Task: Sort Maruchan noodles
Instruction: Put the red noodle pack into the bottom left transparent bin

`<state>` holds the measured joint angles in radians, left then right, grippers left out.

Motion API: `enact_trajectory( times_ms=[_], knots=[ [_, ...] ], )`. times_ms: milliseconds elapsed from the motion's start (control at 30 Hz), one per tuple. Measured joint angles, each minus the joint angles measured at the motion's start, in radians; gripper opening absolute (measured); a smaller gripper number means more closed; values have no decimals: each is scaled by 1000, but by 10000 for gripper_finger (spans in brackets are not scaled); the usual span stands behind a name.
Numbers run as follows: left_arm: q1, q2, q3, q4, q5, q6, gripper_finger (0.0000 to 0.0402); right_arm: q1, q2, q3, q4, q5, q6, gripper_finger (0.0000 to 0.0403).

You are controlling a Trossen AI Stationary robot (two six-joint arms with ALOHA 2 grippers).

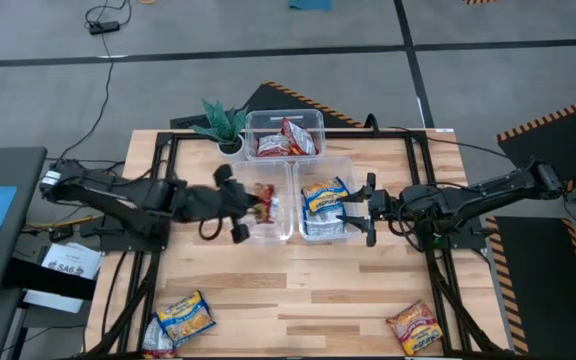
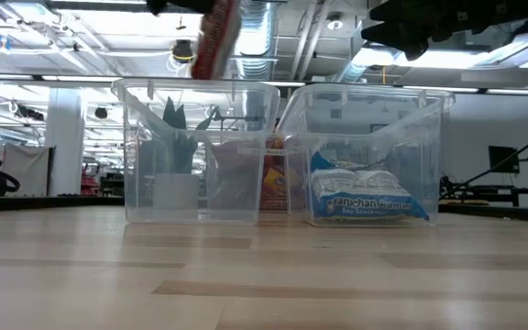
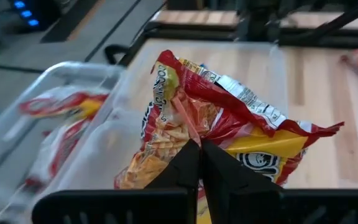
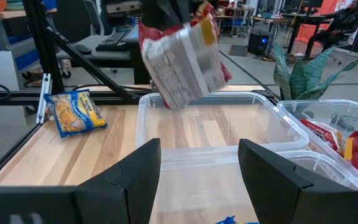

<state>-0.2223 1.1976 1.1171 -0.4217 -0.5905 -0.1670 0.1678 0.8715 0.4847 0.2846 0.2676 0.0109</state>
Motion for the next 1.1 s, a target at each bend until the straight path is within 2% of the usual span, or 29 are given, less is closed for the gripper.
enact_trajectory(
  times_ms=[133,300,433,833,967,1100],
  knots=[
    [100,0,-122,183,114,58,0,0,0,0,-6,0,0,239],
    [164,1,-272,420,155,78,0,0,0,0,-19,0,0,239],
    [195,1,-336,517,208,70,15,0,0,0,-19,0,0,239],
    [205,-4,-352,570,217,69,175,0,0,0,-18,0,1,239],
    [201,-43,-352,549,283,38,204,0,0,0,-18,0,1,239],
    [183,-97,-352,507,360,-11,210,0,0,0,-21,0,2,239]
  ],
)
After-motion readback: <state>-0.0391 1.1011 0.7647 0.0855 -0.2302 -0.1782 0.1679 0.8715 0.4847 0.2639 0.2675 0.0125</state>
